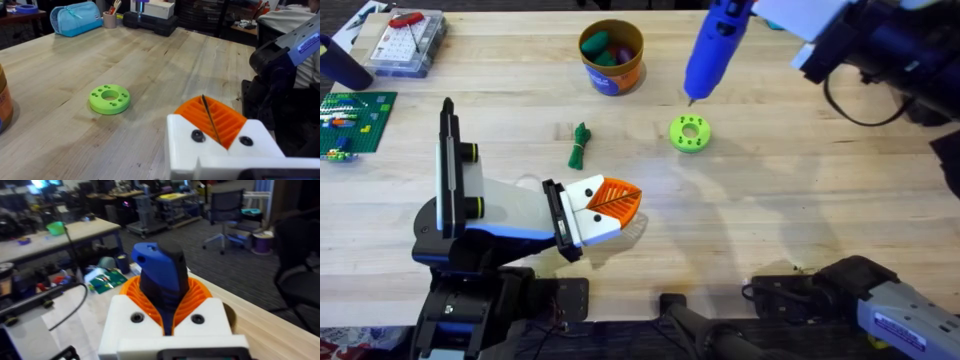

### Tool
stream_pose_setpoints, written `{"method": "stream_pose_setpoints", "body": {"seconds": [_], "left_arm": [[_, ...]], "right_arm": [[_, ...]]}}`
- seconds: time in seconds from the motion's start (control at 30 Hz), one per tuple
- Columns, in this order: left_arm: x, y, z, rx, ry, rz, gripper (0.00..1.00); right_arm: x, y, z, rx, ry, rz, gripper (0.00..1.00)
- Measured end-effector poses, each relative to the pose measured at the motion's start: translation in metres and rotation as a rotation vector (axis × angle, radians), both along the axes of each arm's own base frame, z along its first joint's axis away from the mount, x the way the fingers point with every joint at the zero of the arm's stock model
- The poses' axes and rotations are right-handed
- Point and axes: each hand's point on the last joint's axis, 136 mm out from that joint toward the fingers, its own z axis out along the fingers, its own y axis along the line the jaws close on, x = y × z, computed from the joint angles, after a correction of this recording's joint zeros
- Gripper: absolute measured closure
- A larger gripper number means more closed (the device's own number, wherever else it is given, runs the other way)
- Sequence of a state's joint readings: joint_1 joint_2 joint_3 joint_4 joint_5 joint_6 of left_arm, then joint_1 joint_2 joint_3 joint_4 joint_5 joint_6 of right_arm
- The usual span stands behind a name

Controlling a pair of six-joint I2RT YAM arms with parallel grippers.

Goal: Pick up the gripper from the table and insert it into the empty holder that is missing its gripper. Then pick up a screw, insert it into the mounting hole, and use the screwdriver to tighten it. Finally, clean up the table by picking up the vegetable and placing it into the bucket.

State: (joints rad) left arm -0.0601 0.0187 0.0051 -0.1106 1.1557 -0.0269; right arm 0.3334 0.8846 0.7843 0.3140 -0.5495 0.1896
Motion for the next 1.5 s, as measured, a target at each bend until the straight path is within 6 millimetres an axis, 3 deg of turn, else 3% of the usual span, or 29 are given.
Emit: {"method": "stream_pose_setpoints", "body": {"seconds": [0.23,0.5,0.87,1.2,1.5], "left_arm": [[0.0,0.0,-0.001,0.0,0.004,-0.001,0.985],[-0.001,0.0,0.0,0.0,0.005,-0.003,0.985],[-0.001,0.0,-0.001,0.0,0.005,-0.003,0.985],[-0.001,0.0,0.0,0.0,0.005,-0.004,0.985],[-0.001,0.0,0.0,0.0,0.005,-0.003,0.985]], "right_arm": [[0.004,0.005,-0.009,0.004,0.022,0.018,0.959],[-0.02,0.022,0.017,0.019,-0.081,0.198,0.96],[-0.01,0.069,0.058,0.007,-0.127,0.532,0.96],[-0.06,0.096,0.079,0.047,-0.26,0.785,0.959],[-0.092,0.108,0.077,0.043,-0.23,0.918,0.96]]}}
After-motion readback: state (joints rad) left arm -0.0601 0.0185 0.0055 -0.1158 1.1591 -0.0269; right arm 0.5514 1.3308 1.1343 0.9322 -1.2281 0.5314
